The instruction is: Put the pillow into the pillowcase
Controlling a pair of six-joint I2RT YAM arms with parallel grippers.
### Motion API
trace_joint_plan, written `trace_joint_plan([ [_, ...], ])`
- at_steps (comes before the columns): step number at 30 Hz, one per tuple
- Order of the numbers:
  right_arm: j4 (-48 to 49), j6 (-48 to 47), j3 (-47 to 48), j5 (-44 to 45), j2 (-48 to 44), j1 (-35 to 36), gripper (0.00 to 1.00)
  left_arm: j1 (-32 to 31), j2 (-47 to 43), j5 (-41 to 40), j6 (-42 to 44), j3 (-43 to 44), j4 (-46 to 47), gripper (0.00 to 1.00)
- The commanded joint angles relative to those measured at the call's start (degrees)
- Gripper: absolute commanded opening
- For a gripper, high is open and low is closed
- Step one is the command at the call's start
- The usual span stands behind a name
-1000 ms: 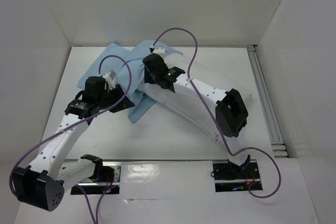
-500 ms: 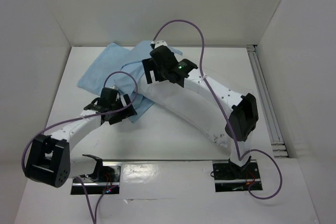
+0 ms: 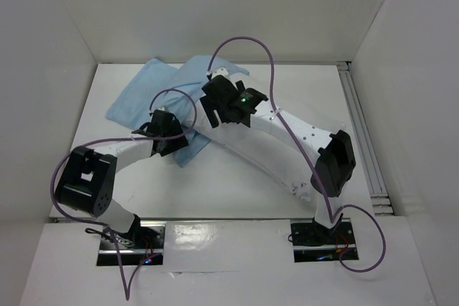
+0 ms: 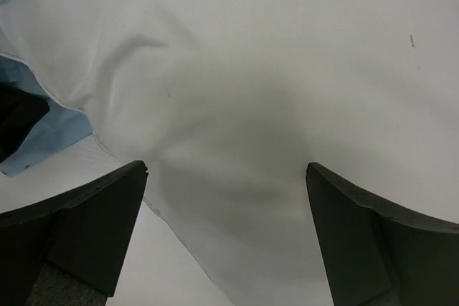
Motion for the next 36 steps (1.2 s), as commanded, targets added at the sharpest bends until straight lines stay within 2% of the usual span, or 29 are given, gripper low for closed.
trace_joint_plan([
  [1, -0.23, -0.08, 1.55, 0.6, 1.68, 0.29, 0.99, -0.01, 2.69, 1.95, -2.79, -0.11, 3.18, 0.69],
  [2, 0.47, -0.08, 1.55, -0.36, 1.68, 0.29, 0.99, -0.01, 3.3, 2.66, -3.31, -0.63, 3.88, 0.59],
  [5, 3.18, -0.08, 0.94, -2.21, 2.82, 0.82, 0.99, -0.01, 1.83, 7.22, -3.32, -0.63, 4.59, 0.0],
  [11, 9.52, -1.22, 1.98, 1.03, 11.5, 0.29, 0.99, -1.41, -8.54, 17.51, -2.01, -2.92, 7.84, 0.0],
  [12, 9.53, -1.22, 3.03, 1.04, 13.27, -0.23, 0.89, -1.94, -10.03, 19.08, -2.0, -2.92, 8.36, 0.0],
  [14, 8.48, 0.79, 9.06, 1.82, 18.61, -3.3, 0.17, -2.55, -13.38, 23.21, -1.47, -2.14, 8.37, 0.0],
  [15, 6.21, 2.37, 13.02, 2.7, 20.56, -4.88, 0.0, -2.56, -14.09, 24.8, -1.47, -1.52, 8.37, 0.0],
  [19, 0.92, 8.35, 33.51, 2.63, 23.92, -12.97, 0.0, -3.7, -15.41, 32.44, -2.7, 4.36, 10.56, 0.0],
  [21, 3.09, 9.5, 40.27, 2.62, 21.13, -16.49, 0.0, -3.7, -13.92, 37.45, -4.02, 10.33, 11.09, 0.0],
  [23, 6.35, 9.5, 40.93, 2.62, 17.79, -17.11, 0.0, -3.7, -12.52, 40.0, -4.02, 14.55, 11.97, 0.0],
  [24, 8.28, 9.5, 39.19, 2.62, 15.85, -17.64, 0.0, -3.7, -11.81, 42.54, -4.55, 18.23, 11.97, 0.0],
  [25, 11.95, 9.5, 34.99, 2.1, 12.44, -16.77, 0.0, -3.7, -10.42, 43.87, -4.55, 19.57, 12.58, 0.0],
  [27, 12.96, 9.5, 30.75, 2.09, 10.39, -13.88, 0.0, -4.31, -9.7, 46.59, -5.86, 20.37, 14.5, 0.0],
  [29, 13.57, 11.68, 19.81, 4.11, 9.86, -10.02, 0.0, -5.01, -9.7, 47.83, -7.88, 16.27, 17.58, 0.0],
  [30, 14.18, 13.35, 19.74, 3.33, 9.86, -8.86, 0.0, -5.54, -10.39, 47.84, -8.67, 14.33, 17.6, 0.0],
  [31, 15.58, 15.28, 12.0, 1.23, 9.86, -7.89, 0.0, -6.68, -10.92, 47.84, -9.55, 12.13, 19.95, 0.0],
  [33, 18.74, 20.98, 3.79, -2.38, 9.16, -6.05, 0.0, -8.09, -13.73, 47.84, -12.7, 7.21, 22.95, 0.0],
  [34, 23.19, 22.58, -3.73, -3.96, 7.76, -4.56, 0.0, -9.92, -14.87, 47.84, -13.42, 3.01, 23.57, 0.0],
  [36, 29.1, 25.66, -10.9, -8.97, 4.95, -3.67, 0.0, -11.69, -18.29, 46.09, -13.43, -0.61, 21.92, 0.02],
])
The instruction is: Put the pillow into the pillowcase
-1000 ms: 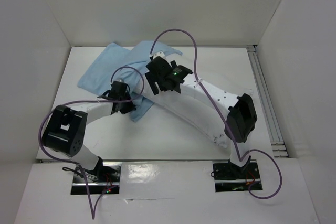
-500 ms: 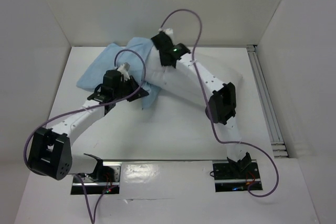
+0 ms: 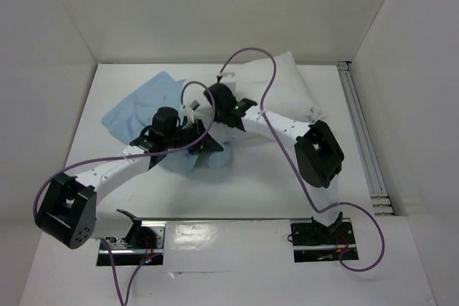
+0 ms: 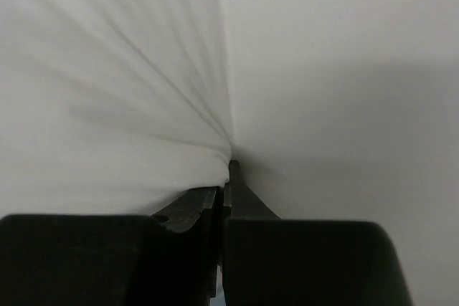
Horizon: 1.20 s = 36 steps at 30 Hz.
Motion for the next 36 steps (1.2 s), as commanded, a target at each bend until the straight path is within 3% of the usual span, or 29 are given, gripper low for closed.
trace_joint_plan([
  [1, 14.51, 9.22, -13.35, -9.83, -5.93, 2.78, 0.0, -3.91, -6.81, 2.96, -3.11, -3.21, 1.63, 0.18],
  [3, 15.61, 9.22, -15.51, -11.16, -8.24, 2.78, 0.0, -4.62, -10.22, 0.87, 0.21, -3.13, -7.23, 0.62],
  [4, 15.61, 8.17, -15.51, -11.16, -9.99, 2.78, 0.0, -4.62, -11.47, -0.37, 1.36, -2.52, -10.75, 0.9],
  [5, 15.61, 7.47, -15.51, -11.68, -10.7, 2.78, 0.0, -4.62, -12.7, -1.78, 2.76, -1.47, -17.57, 1.0],
  [8, 12.89, 5.0, -14.38, -13.43, -13.77, 2.78, 0.31, -4.62, -15.69, -7.05, 8.04, 4.33, -26.14, 1.0],
  [9, 12.88, 4.3, -14.37, -13.44, -14.83, 2.78, 0.46, -4.62, -15.7, -9.76, 10.05, 7.74, -30.78, 1.0],
  [10, 12.36, 4.29, -14.37, -13.44, -15.88, 2.78, 0.69, -4.62, -16.48, -10.83, 10.94, 9.16, -32.47, 1.0],
  [12, 11.31, 2.9, -14.37, -12.83, -18.7, 2.78, 0.78, -4.1, -17.1, -11.64, 13.83, 12.32, -34.59, 0.89],
  [13, 10.43, 2.89, -13.76, -12.31, -19.4, 2.78, 0.8, -4.1, -17.97, -12.42, 14.63, 13.21, -34.6, 0.82],
  [14, 8.59, 1.76, -13.76, -11.0, -20.54, 2.78, 0.85, -3.4, -17.98, -13.47, 15.17, 14.01, -34.6, 0.65],
  [15, 7.62, 1.05, -12.97, -10.37, -21.08, 2.26, 0.86, -3.39, -18.68, -14.79, 15.17, 14.8, -35.65, 0.27],
  [17, 4.64, -0.71, -11.91, -8.63, -21.86, 1.65, 0.88, -1.3, -18.68, -18.13, 17.36, 17.26, -38.1, 0.06],
  [19, 2.61, -1.94, -10.33, -5.64, -22.58, 1.12, 0.91, 0.2, -15.09, -21.54, 18.94, 21.02, -40.21, 0.0],
  [21, 0.76, -3.43, -9.54, -2.82, -23.89, -1.07, 0.95, 2.05, -12.11, -24.01, 19.56, 24.19, -42.41, 0.0],
  [22, 0.23, -4.14, -8.75, -2.29, -23.89, -4.04, 0.98, 2.05, -8.53, -29.07, 19.56, 28.38, -43.82, 0.28],
  [24, -2.75, -4.14, -6.21, -2.89, -22.94, -8.36, 1.0, 3.8, -4.55, -34.98, 19.04, 32.54, -47.67, 0.61],
  [25, -3.72, -4.67, -5.33, -2.9, -22.4, -10.56, 1.0, 3.81, -2.45, -37.97, 19.04, 34.73, -49.18, 0.74],
  [27, -6.79, -4.67, -2.7, -3.42, -20.13, -16.88, 1.0, 5.39, 4.15, -46.06, 19.04, 41.5, -52.51, 0.86],
  [32, -9.79, -5.89, -0.04, -8.43, -14.94, -29.09, 1.0, 9.43, 12.68, -55.91, 18.87, 46.71, -57.27, 0.94],
  [36, -9.79, -5.9, -0.75, -13.52, -11.86, -35.86, 1.0, 13.47, 17.08, -51.73, 19.39, 46.71, -57.28, 0.96],
])
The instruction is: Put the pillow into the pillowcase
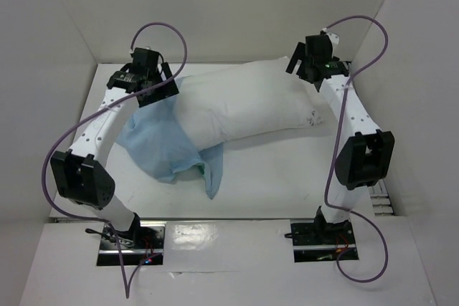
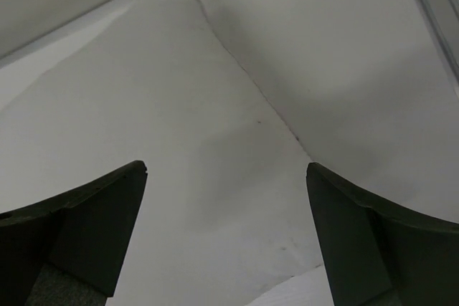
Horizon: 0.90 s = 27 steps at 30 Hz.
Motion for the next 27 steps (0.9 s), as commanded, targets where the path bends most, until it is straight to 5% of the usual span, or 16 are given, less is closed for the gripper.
trace_joint_plan([
  [1, -3.04, -1.2, 0.06, -6.72, 3.4, -3.95, 1.0, 2.53, 2.66, -0.86, 1.05, 1.79, -2.61, 0.97],
  [5, -0.15, -0.68, -3.36, -16.63, 6.31, -7.38, 1.0, 3.85, 8.45, 4.76, 1.05, 4.24, -2.0, 0.97],
  [7, 3.09, -0.67, -6.86, -23.31, 6.83, -7.39, 1.0, 3.85, 9.78, 9.86, 1.84, 6.27, -2.0, 0.83],
  [8, 4.5, -0.67, -8.36, -25.88, 6.84, -7.39, 1.0, 3.85, 9.79, 11.7, 2.54, 6.27, -1.3, 0.71],
  [11, 10.64, 0.73, -14.94, -35.44, 6.06, -6.78, 0.95, 3.24, 9.79, 16.63, 3.86, 7.59, 0.02, 0.13],
  [12, 11.98, 1.43, -16.62, -36.7, 5.09, -6.25, 0.9, 3.24, 9.18, 17.51, 3.86, 7.59, 0.63, 0.05],
  [13, 13.03, 1.43, -19.08, -37.59, 4.47, -4.86, 0.67, 2.54, 9.17, 19.09, 4.56, 8.81, 0.64, 0.01],
  [16, 16.64, 2.13, -22.26, -39.53, 0.96, -2.48, 0.09, 0.61, 8.56, 21.91, 5.18, 10.58, 1.33, 0.0],
  [17, 17.78, 2.75, -22.88, -40.31, -1.14, -1.25, 0.0, -0.97, 8.56, 23.48, 5.7, 11.97, 1.34, 0.0],
  [27, 11.3, 0.21, -9.61, -36.45, -19.24, 4.91, 0.0, -7.49, 13.3, 28.33, 6.41, 31.58, -0.77, 0.0],
])
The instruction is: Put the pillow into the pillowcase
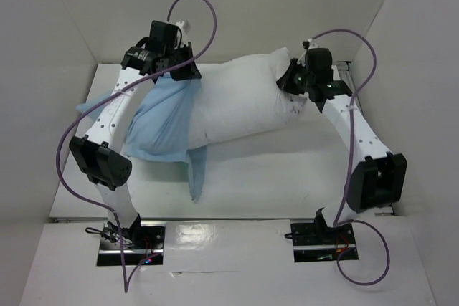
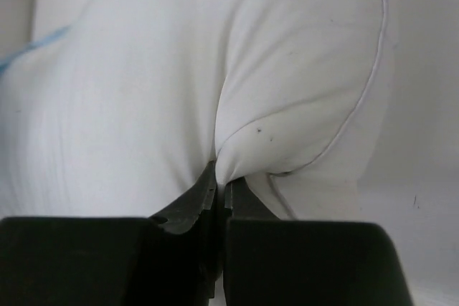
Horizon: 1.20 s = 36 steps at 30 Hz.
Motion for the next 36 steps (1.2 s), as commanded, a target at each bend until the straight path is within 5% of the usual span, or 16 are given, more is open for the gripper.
trace_joint_plan([
  [1, 0.82, -0.91, 7.35, -5.29, -11.19, 4.47, 0.0, -1.54, -0.05, 7.94, -0.56, 6.71, 5.05, 0.0],
  [8, 2.73, 4.0, -17.84, -0.79, -20.87, 17.3, 0.0, -3.83, -2.51, 3.63, -0.56, -5.22, 5.05, 0.07],
  [10, 4.23, 6.73, -24.78, 0.85, -22.88, 23.44, 0.0, -3.83, -2.51, 3.11, 0.85, -7.61, 3.39, 0.27],
  [11, 4.24, 7.26, -26.3, 2.18, -23.5, 25.9, 0.0, -3.83, -3.21, 2.41, 1.63, -7.61, 2.42, 0.52],
  [13, 0.84, 7.79, -27.89, 5.25, -24.21, 31.62, 0.0, -3.83, -4.09, -0.23, 2.43, -6.12, 0.39, 0.71],
  [15, -2.16, 7.18, -28.51, 9.12, -24.82, 33.65, 0.13, -3.83, -5.94, -1.98, 4.09, -4.45, 0.39, 0.86],
  [17, -7.43, 7.18, -27.11, 14.98, -25.35, 35.15, 0.47, -3.83, -6.47, -4.36, 4.62, -2.17, 0.39, 0.9],
  [18, -9.02, 6.57, -26.49, 16.59, -25.36, 35.15, 0.74, -3.83, -6.99, -5.06, 5.32, -1.55, 0.39, 0.9],
  [19, -10.68, 6.56, -25.7, 18.6, -25.36, 35.15, 0.8, -3.83, -7.0, -6.46, 5.33, -0.94, 0.39, 0.9],
  [26, -19.92, 12.78, -19.64, 36.19, -27.81, 35.15, 0.9, -3.83, -3.93, -12.7, 8.66, -0.74, 3.72, 0.76],
  [29, -19.93, 16.65, -19.63, 39.88, -28.61, 34.55, 0.91, -4.35, -2.43, -15.16, 9.99, -1.28, 6.62, 0.78],
  [36, -17.57, 19.39, -19.01, 30.51, -27.99, 24.55, 0.94, -8.13, 8.37, -30.27, 13.76, 4.76, 5.31, 0.84],
])
